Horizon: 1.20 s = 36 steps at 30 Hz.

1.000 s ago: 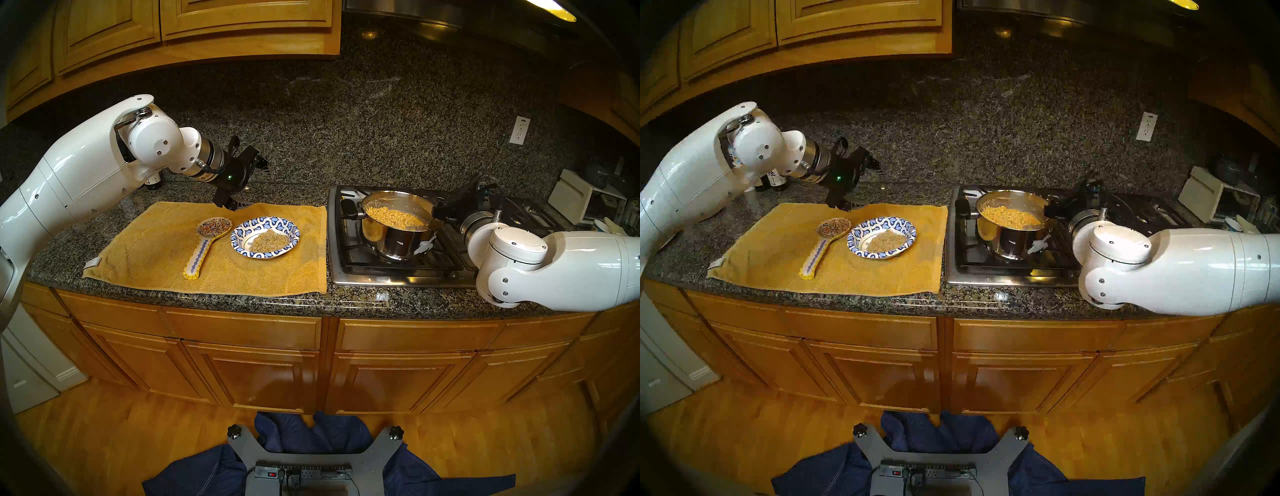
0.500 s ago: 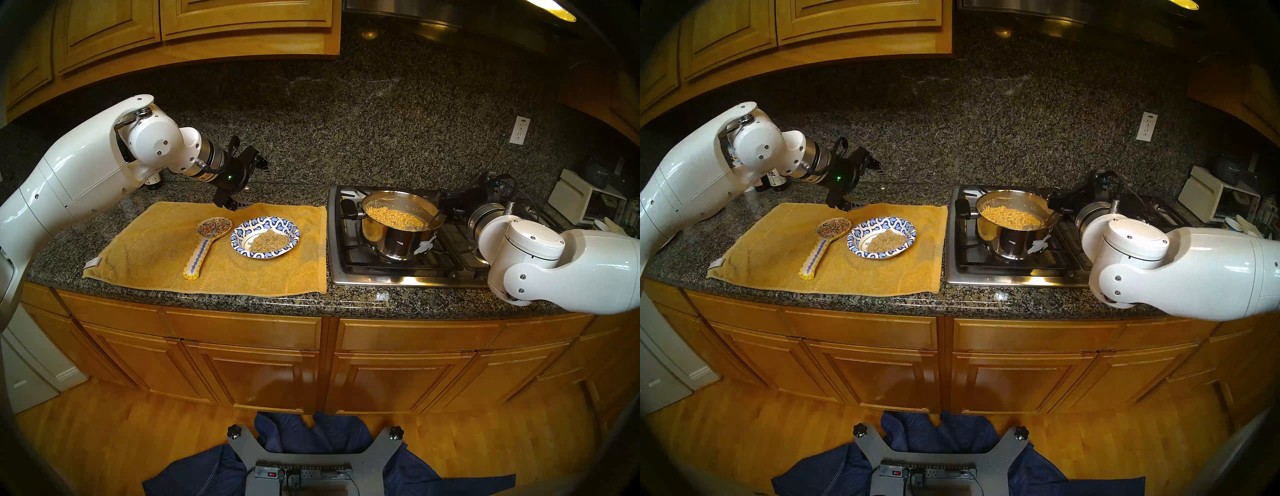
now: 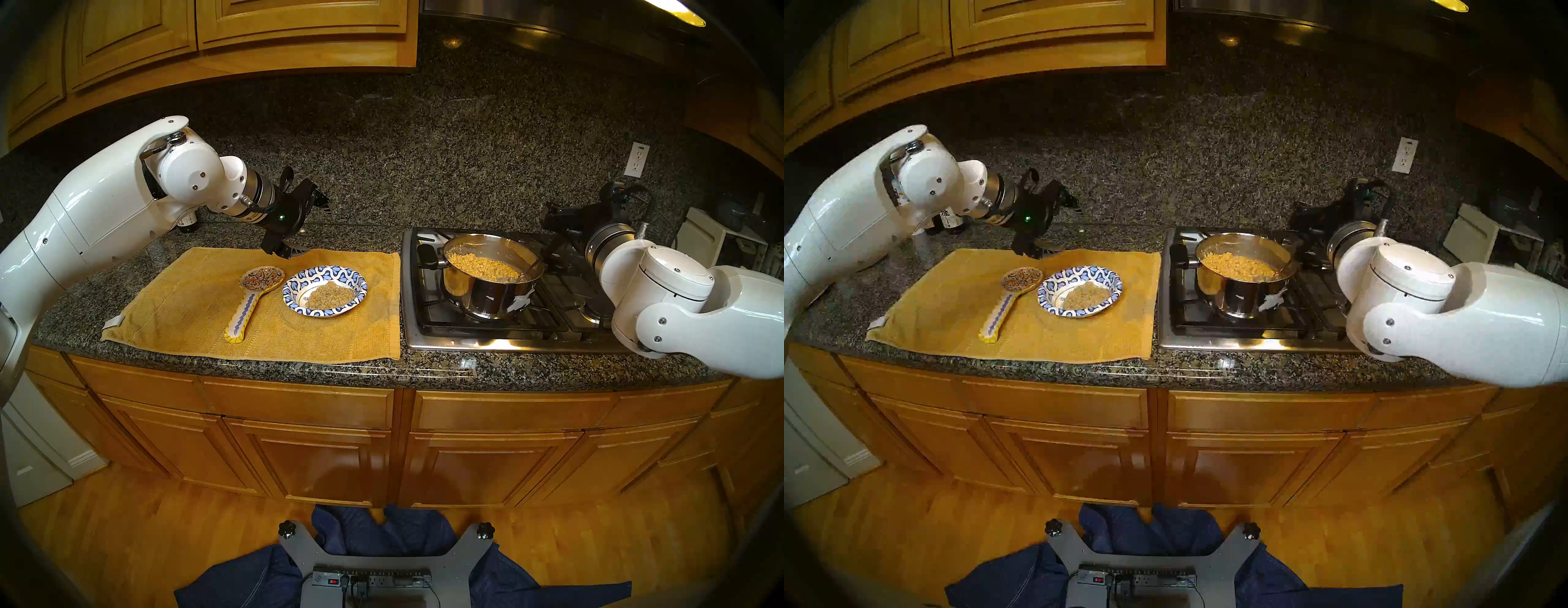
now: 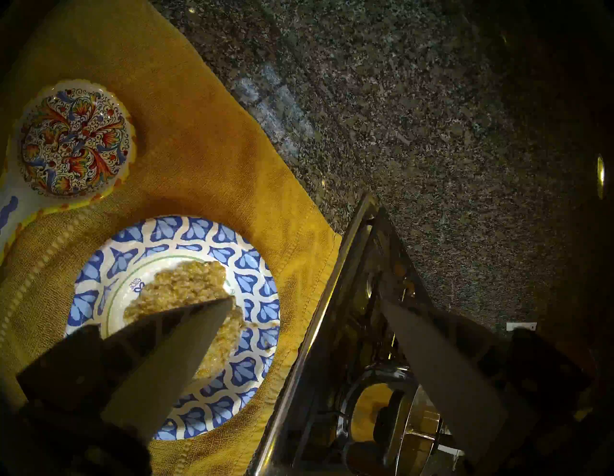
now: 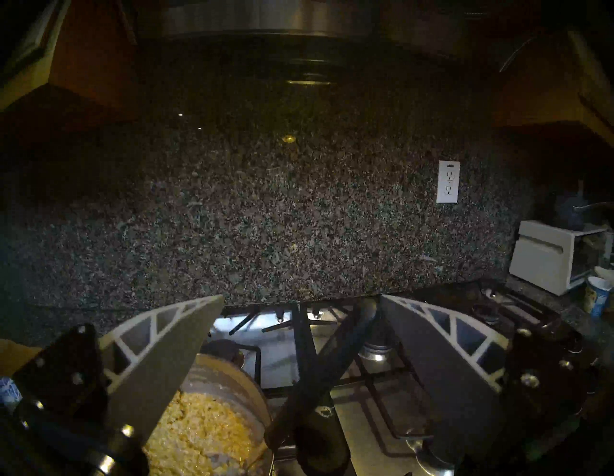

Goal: Scoop oatmeal into bowl

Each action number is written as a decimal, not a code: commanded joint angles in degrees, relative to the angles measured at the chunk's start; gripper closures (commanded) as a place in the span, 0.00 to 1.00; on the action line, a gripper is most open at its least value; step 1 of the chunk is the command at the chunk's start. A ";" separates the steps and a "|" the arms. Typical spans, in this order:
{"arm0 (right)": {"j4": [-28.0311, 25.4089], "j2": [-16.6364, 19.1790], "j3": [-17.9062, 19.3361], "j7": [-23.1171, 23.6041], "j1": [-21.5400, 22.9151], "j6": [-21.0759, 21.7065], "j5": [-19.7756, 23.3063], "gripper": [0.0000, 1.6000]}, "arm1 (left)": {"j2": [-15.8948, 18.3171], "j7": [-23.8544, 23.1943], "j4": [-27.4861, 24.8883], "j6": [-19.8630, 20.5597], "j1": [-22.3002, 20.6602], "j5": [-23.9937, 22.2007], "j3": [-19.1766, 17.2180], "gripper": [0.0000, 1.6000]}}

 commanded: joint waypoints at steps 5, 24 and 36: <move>-5.04 2.51 4.20 -0.56 6.13 1.72 -3.82 0.00 | -0.07 -0.83 0.09 0.01 -2.26 -0.08 -1.97 0.00; -8.50 3.66 5.07 -3.61 7.22 3.91 -6.47 0.00 | -0.09 -0.94 0.16 0.11 -2.27 -0.10 -2.03 0.00; -8.62 3.76 5.01 -3.76 7.30 4.15 -6.67 0.00 | -0.09 -0.95 0.16 0.12 -2.27 -0.10 -2.04 0.00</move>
